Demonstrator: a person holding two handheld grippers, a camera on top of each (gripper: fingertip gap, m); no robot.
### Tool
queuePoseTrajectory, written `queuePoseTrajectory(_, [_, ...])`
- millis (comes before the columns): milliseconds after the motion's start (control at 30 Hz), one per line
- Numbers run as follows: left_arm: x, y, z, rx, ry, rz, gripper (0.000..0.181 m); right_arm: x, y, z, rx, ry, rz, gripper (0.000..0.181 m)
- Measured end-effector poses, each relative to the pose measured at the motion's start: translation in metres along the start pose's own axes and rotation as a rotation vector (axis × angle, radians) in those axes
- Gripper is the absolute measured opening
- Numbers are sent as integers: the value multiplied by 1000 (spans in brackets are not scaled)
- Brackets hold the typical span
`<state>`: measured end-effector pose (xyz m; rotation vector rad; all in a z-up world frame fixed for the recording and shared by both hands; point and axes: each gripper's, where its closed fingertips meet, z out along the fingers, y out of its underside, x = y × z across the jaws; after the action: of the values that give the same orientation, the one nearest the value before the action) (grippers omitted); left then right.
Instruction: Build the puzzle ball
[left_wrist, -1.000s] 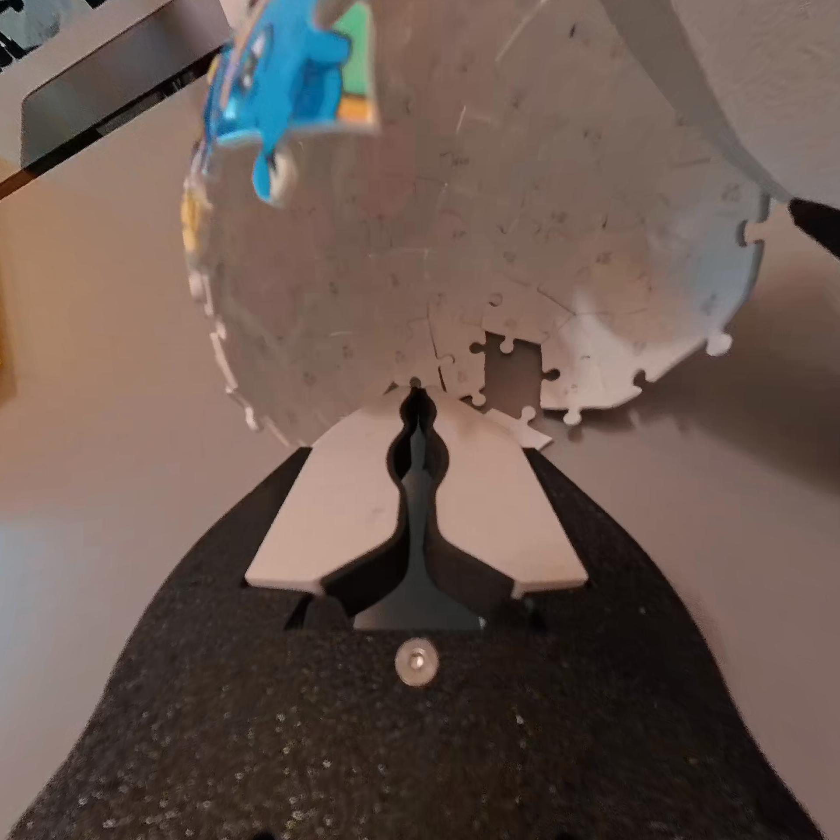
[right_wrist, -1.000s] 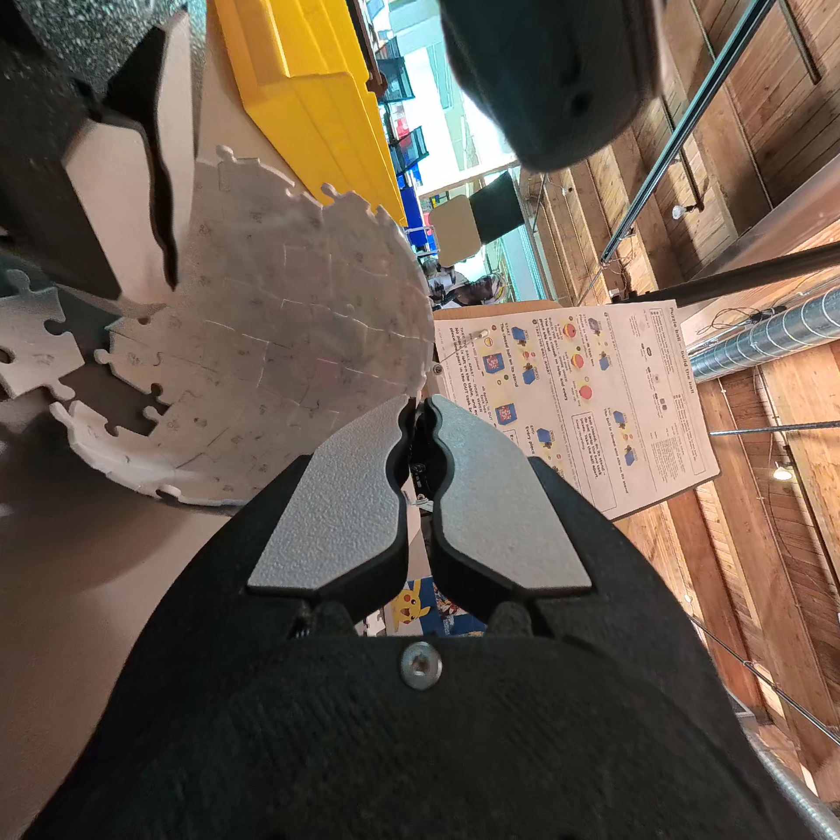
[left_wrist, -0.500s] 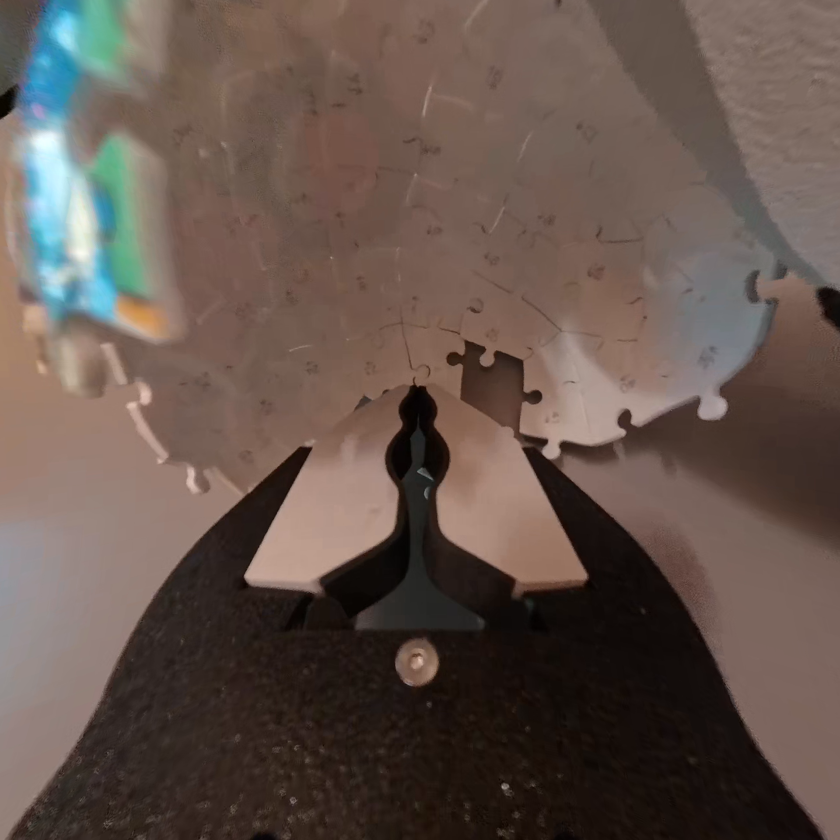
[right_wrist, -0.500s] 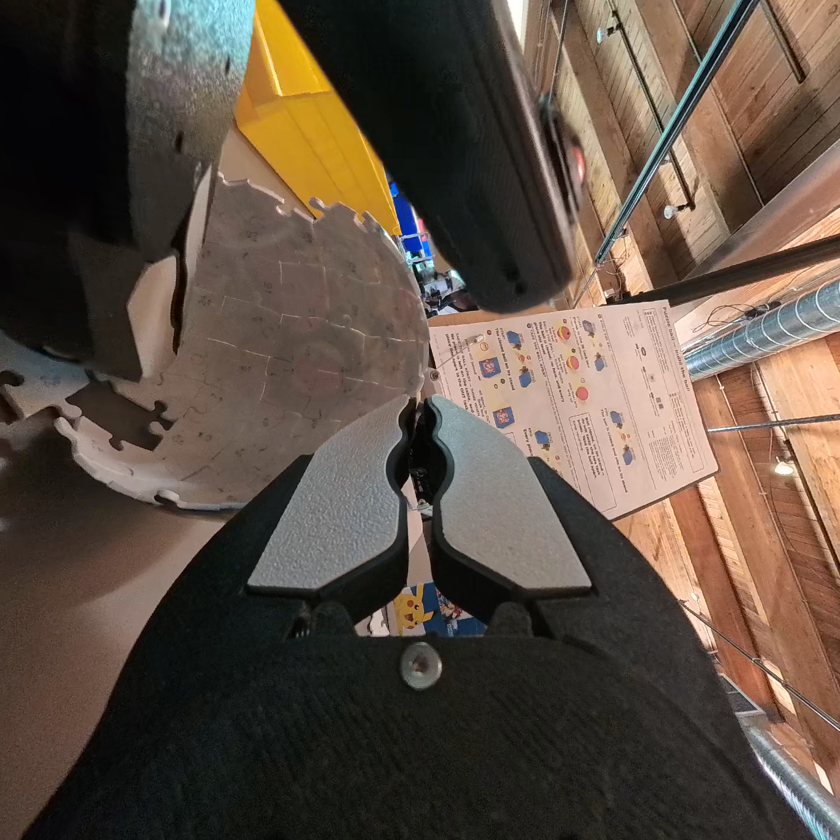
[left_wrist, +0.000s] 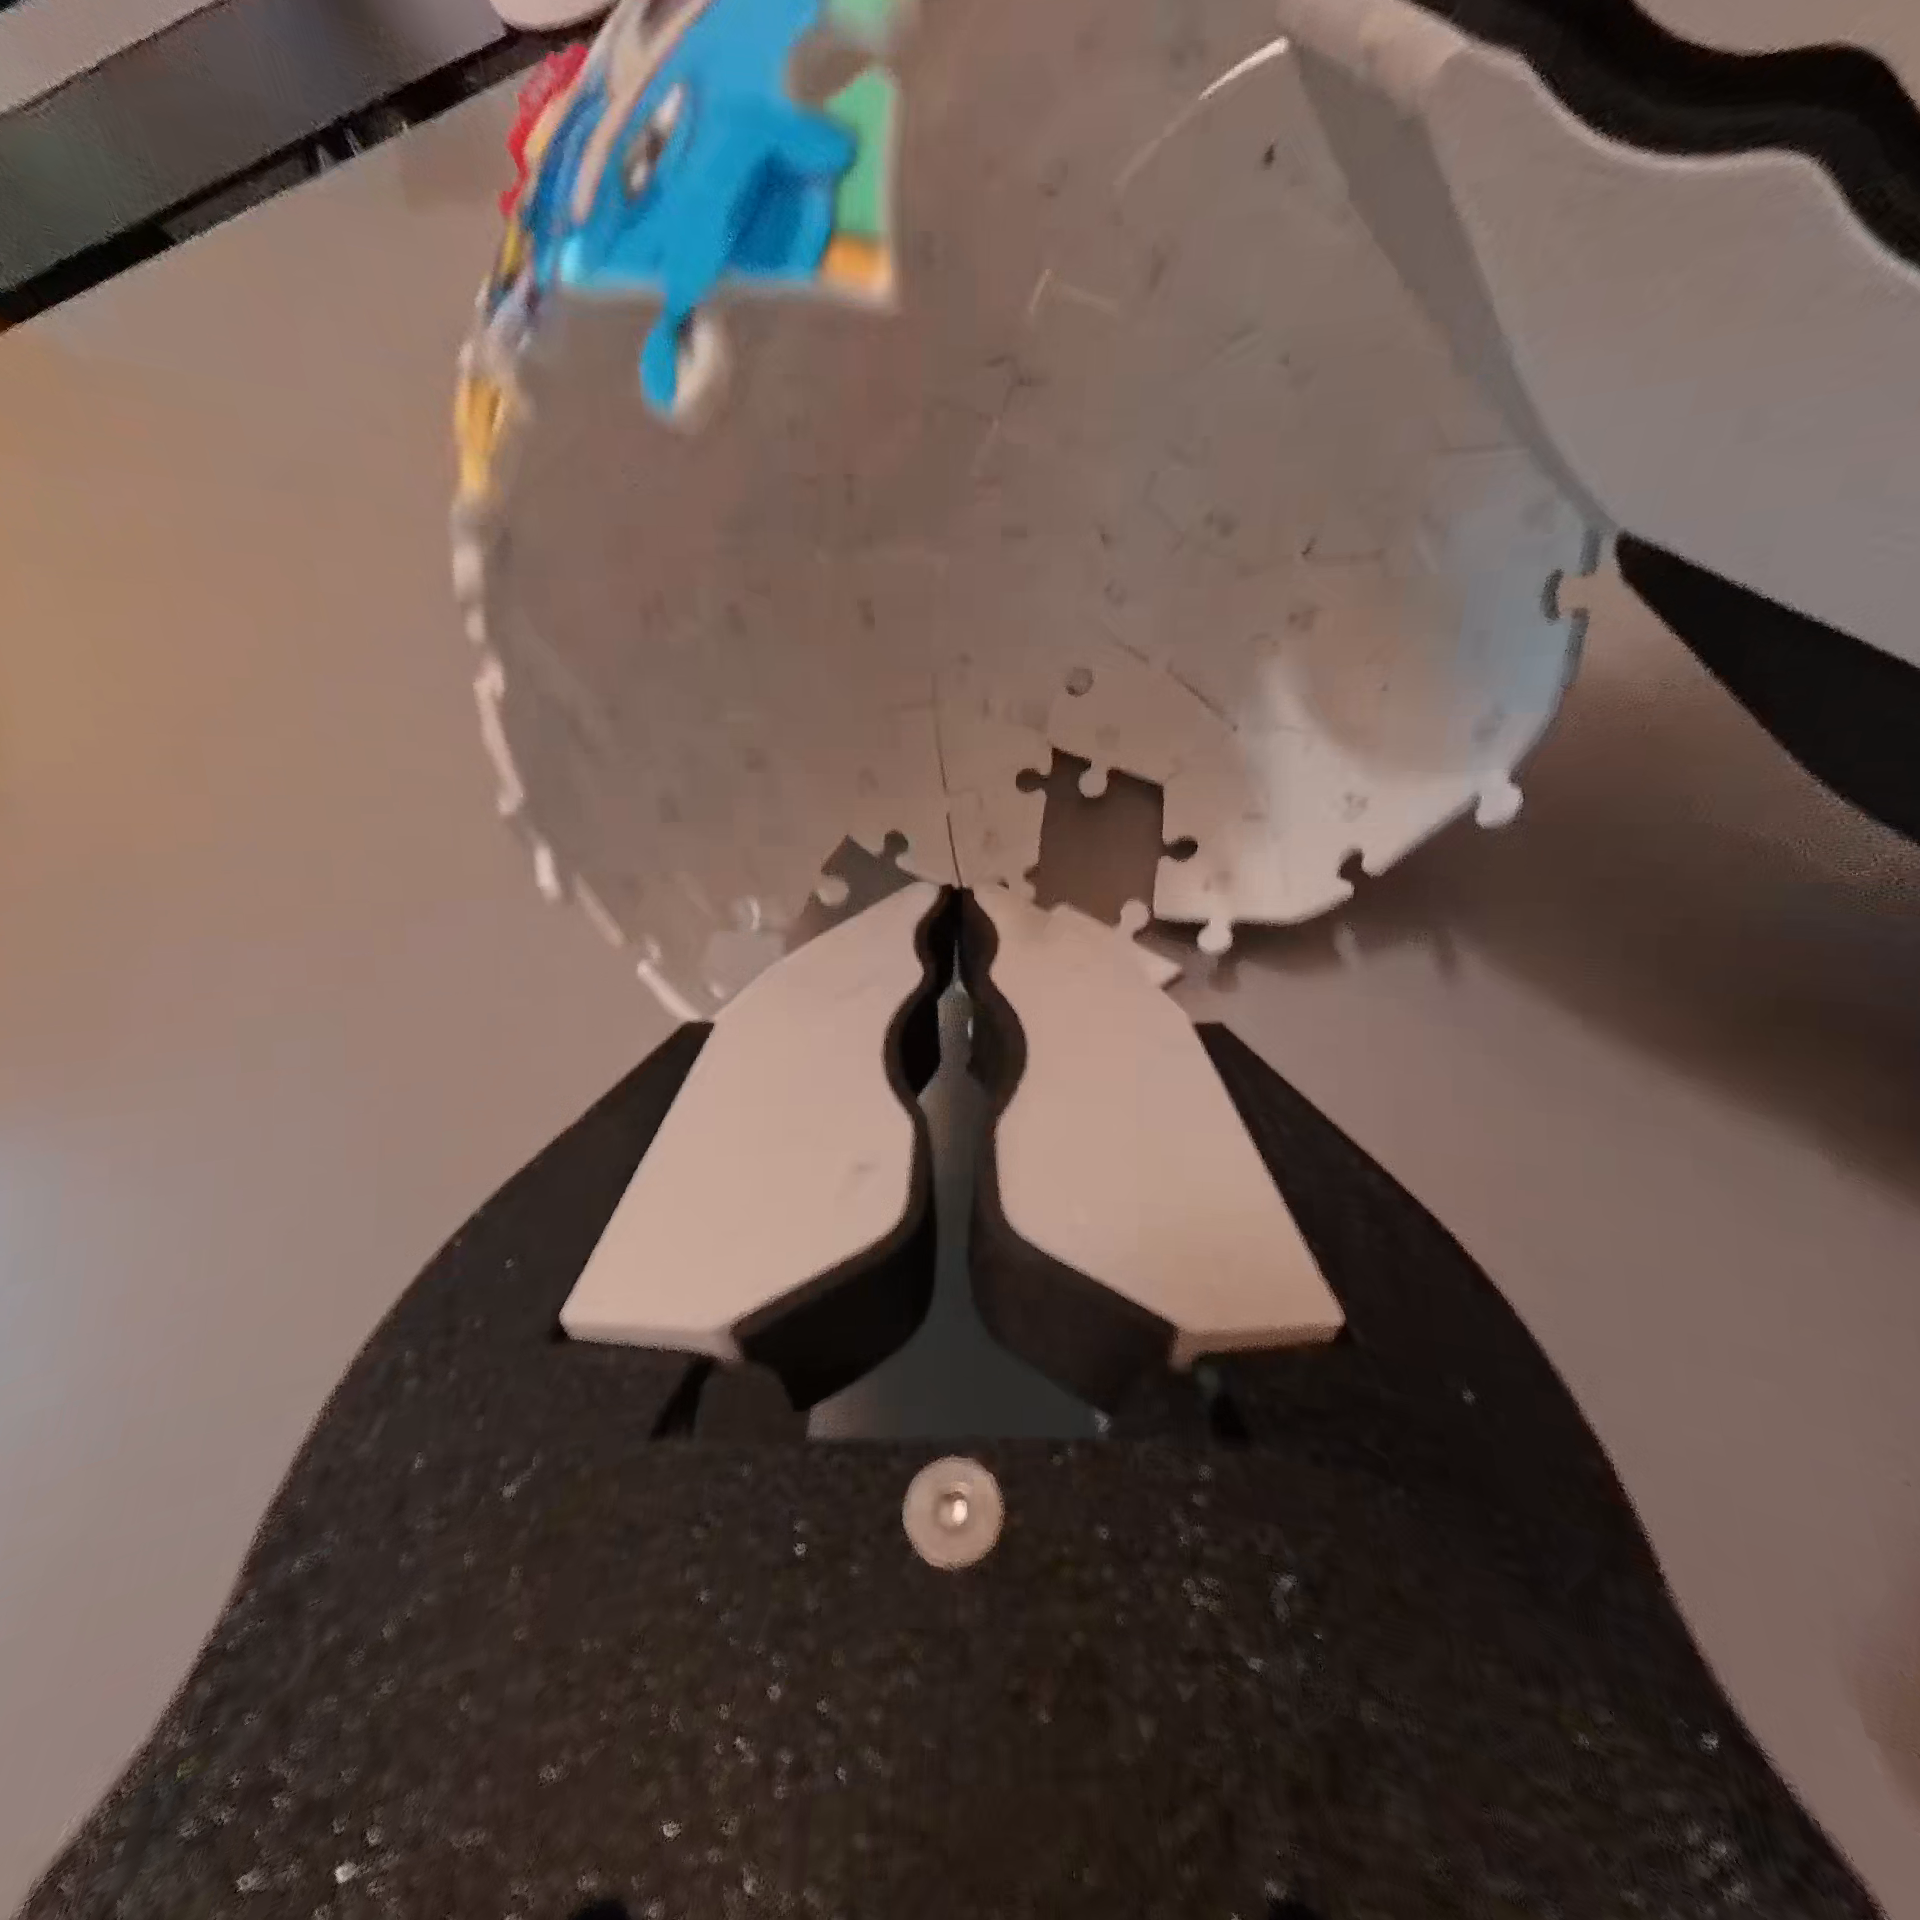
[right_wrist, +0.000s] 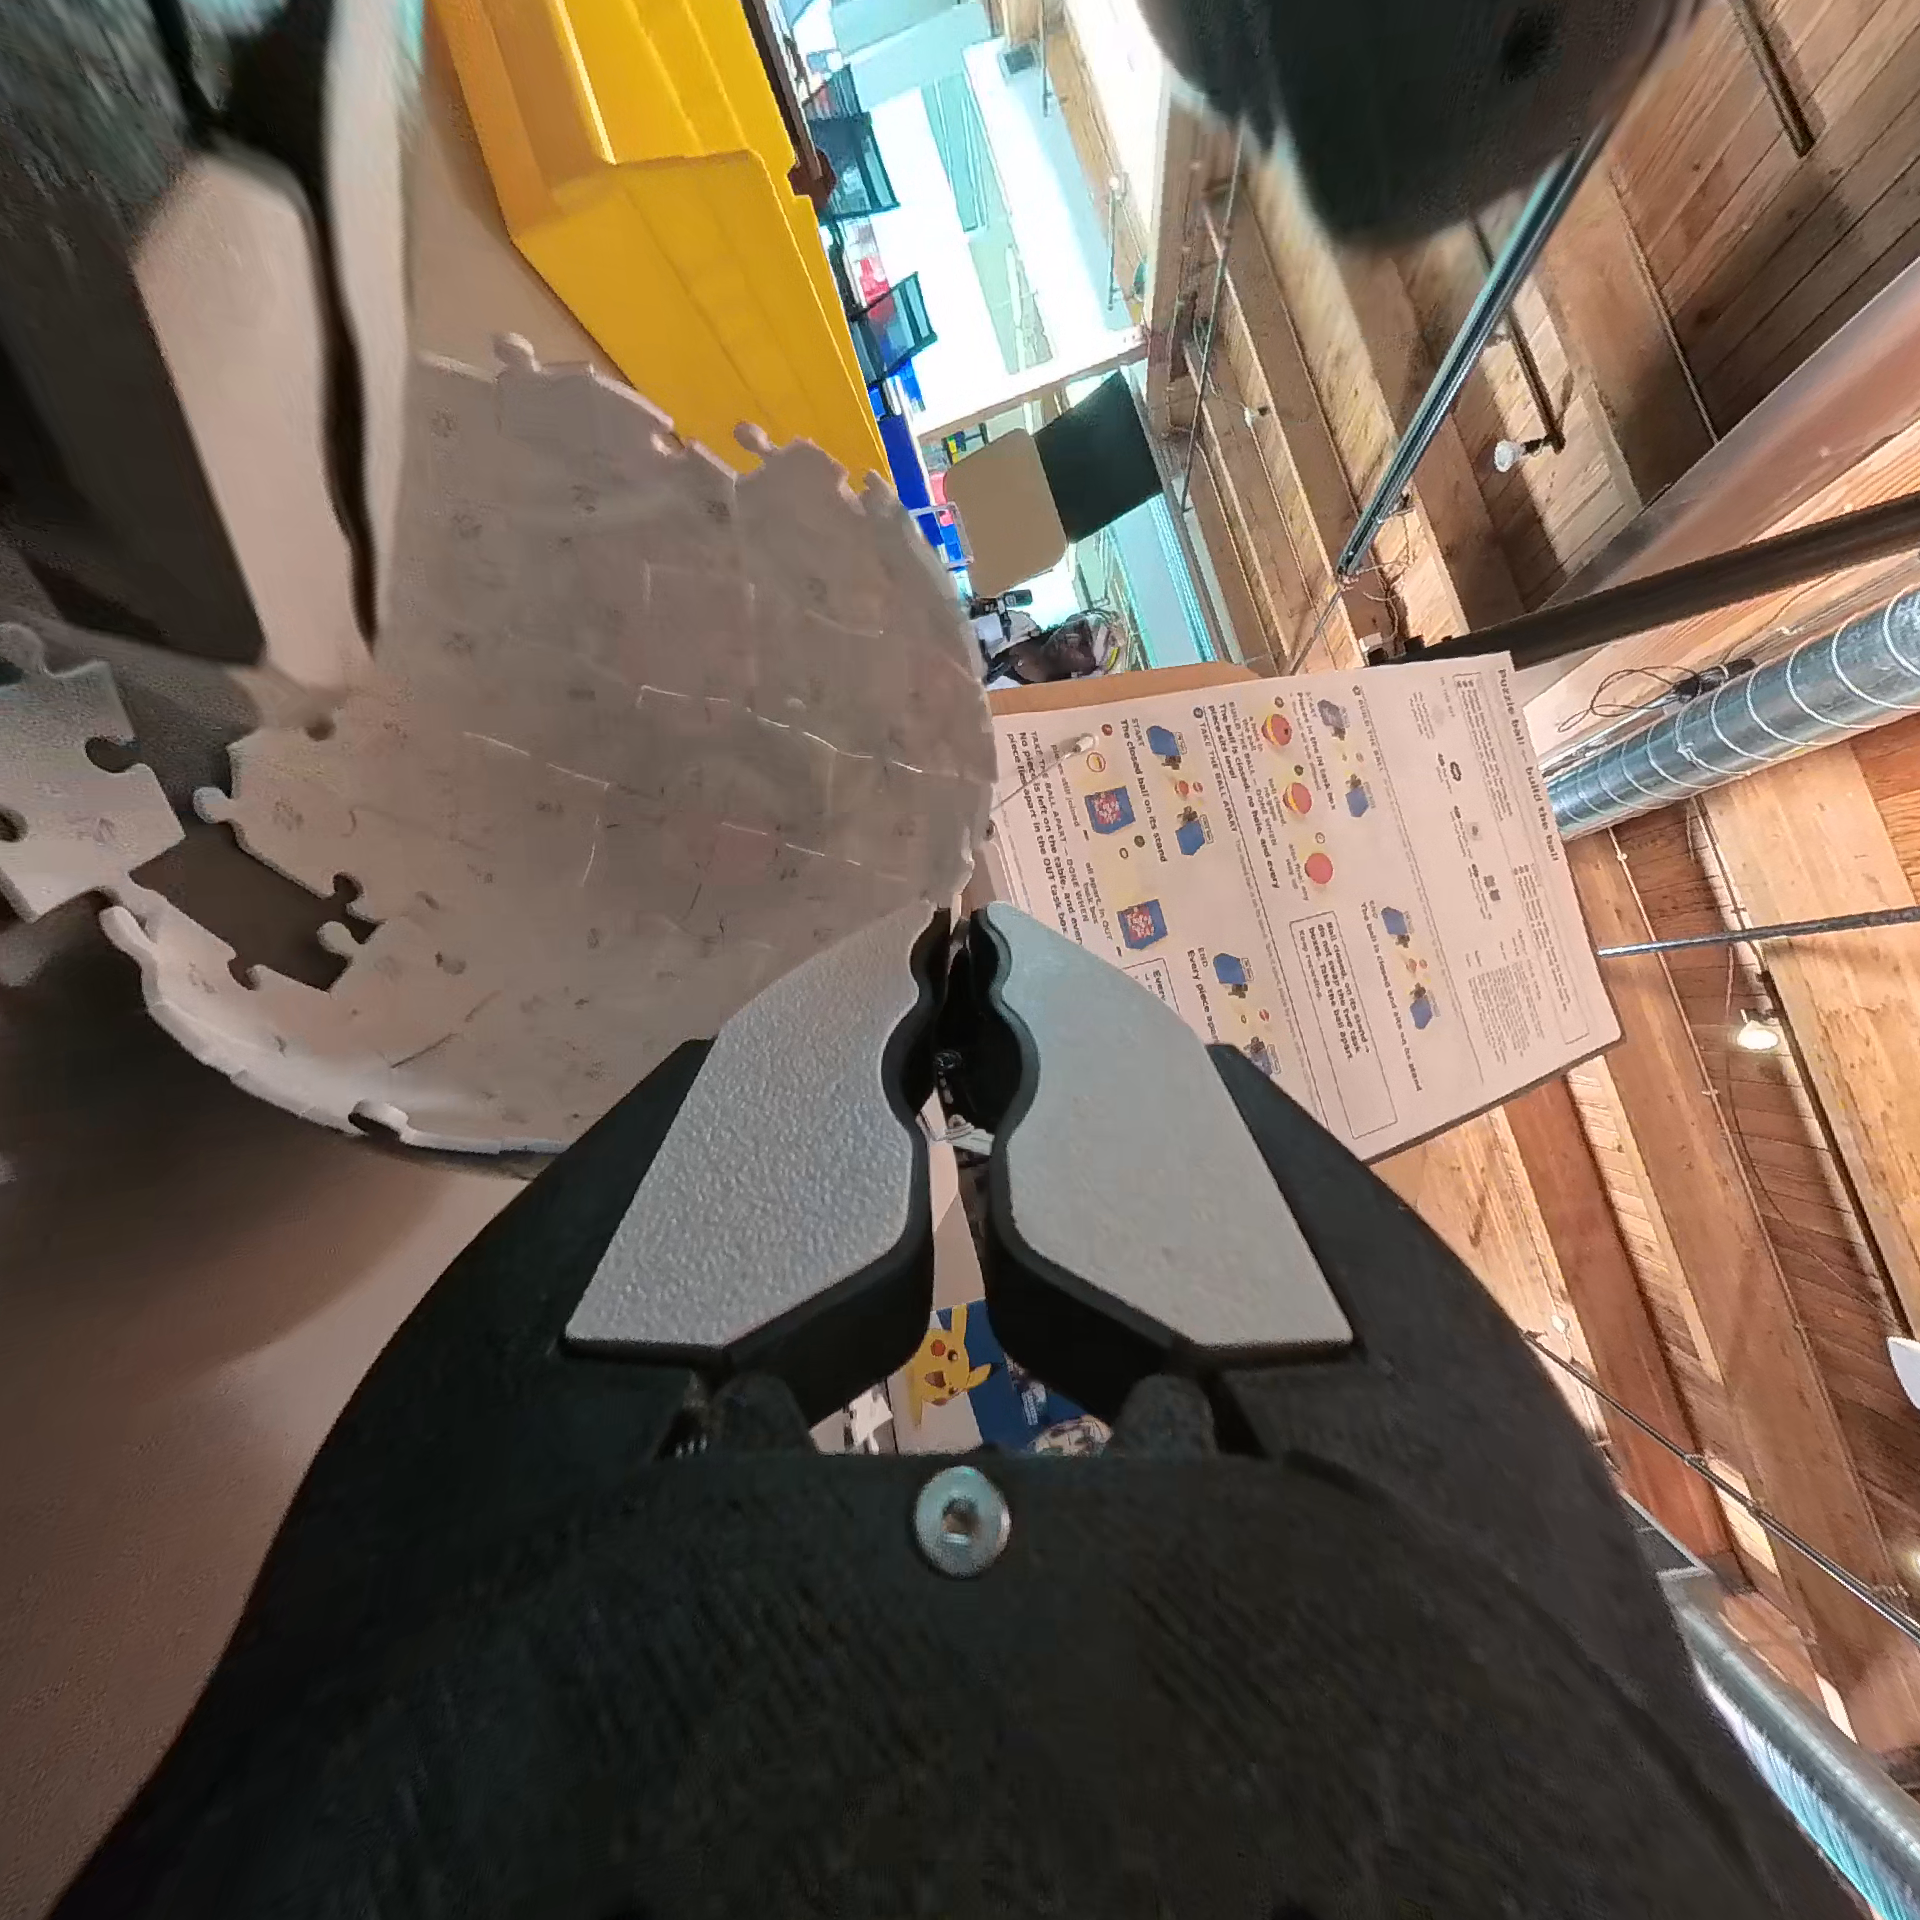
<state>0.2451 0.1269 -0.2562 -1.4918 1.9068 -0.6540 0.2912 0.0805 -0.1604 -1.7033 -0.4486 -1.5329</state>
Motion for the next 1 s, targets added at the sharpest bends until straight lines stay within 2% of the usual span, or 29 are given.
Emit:
queuePoseTrajectory(33, [0, 4, -3, -9, 9, -12, 4, 0, 0, 0, 0, 1, 0, 3])
queuePoseTrajectory(100, [3, 14, -6, -41, 43, -41, 25, 0, 1, -1, -3, 5, -3, 3])
queuePoseTrajectory(167, [8, 22, -7, -72, 83, -64, 35, 0, -1, -2, 1, 9, -11, 3])
queuePoseTrajectory(433, [16, 25, -1, -85, 185, -13, 47, -1, 2, -7, 4, 9, -24, 3])
queuePoseTrajectory(633, [11, 27, -1, -109, 216, 2, 32, -1, 4, -8, 7, 4, -21, 4])
queuePoseTrajectory(867, [-6, 37, -7, -179, 173, -21, 47, -1, 3, -8, 14, 2, -20, 4])
queuePoseTrajectory(1000, [3, 27, -12, -139, 224, -62, 50, -1, 2, -8, 15, 2, -20, 3])
